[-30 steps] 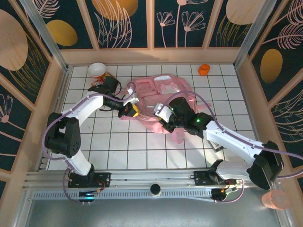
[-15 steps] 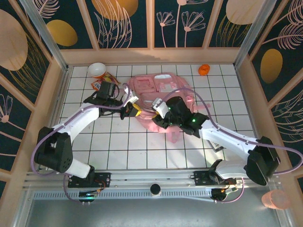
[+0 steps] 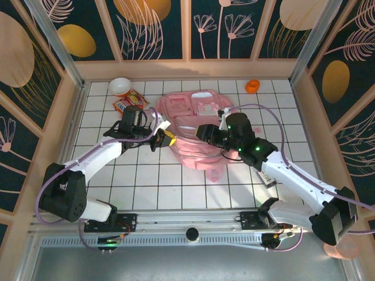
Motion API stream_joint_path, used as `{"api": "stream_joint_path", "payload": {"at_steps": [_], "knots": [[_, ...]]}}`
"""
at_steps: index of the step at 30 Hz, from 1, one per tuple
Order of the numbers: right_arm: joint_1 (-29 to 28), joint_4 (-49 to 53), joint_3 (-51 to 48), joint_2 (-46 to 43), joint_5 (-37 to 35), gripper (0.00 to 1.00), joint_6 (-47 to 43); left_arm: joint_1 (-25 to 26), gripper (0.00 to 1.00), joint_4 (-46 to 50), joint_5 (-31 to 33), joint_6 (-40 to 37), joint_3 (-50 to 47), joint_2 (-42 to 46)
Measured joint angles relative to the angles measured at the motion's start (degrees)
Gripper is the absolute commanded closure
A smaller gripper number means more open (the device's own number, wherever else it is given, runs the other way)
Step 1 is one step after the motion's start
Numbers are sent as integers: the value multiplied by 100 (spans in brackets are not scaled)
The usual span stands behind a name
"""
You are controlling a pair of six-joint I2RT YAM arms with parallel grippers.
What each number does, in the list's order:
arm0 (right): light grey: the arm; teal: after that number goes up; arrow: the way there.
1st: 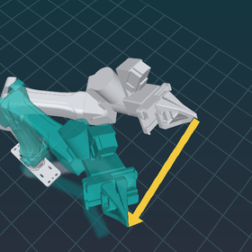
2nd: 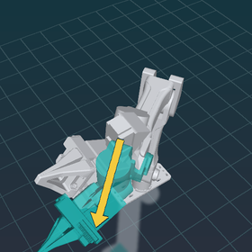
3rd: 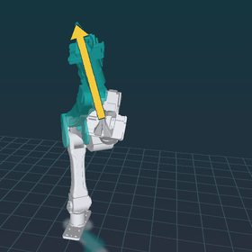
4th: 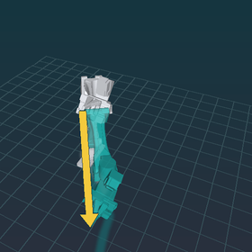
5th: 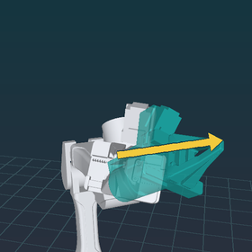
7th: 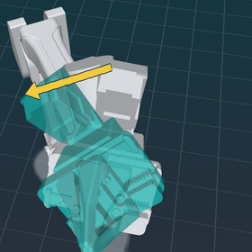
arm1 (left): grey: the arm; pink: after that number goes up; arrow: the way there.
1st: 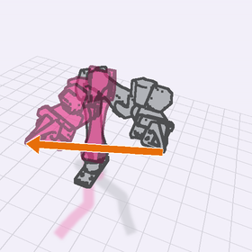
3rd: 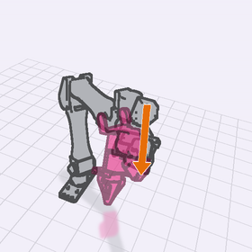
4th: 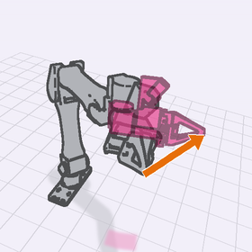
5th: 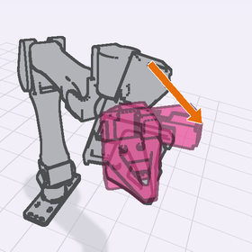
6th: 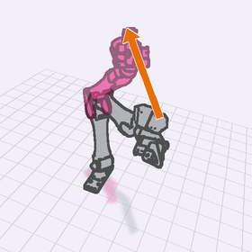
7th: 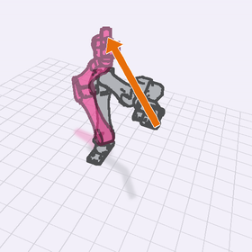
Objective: Pack the student bag
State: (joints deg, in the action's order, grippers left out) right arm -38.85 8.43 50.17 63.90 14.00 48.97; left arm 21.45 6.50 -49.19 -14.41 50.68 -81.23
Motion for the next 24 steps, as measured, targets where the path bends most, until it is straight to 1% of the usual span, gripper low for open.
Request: {"api": "stream_joint_path", "payload": {"at_steps": [5,10,17,20,24], "knots": [[470,-197,-428,42,566,54,1327,0,100,-39,9,20,-66,31],[529,-251,-573,131,715,47,2065,0,100,-101,17,22,-87,44],[535,-658,-920,131,732,47,2618,61,100,-164,22,85,-90,44],[557,-697,-957,157,732,47,2667,136,100,-166,52,83,-92,44],[656,-597,-957,122,754,44,2636,175,100,-203,125,83,-155,50]]}}
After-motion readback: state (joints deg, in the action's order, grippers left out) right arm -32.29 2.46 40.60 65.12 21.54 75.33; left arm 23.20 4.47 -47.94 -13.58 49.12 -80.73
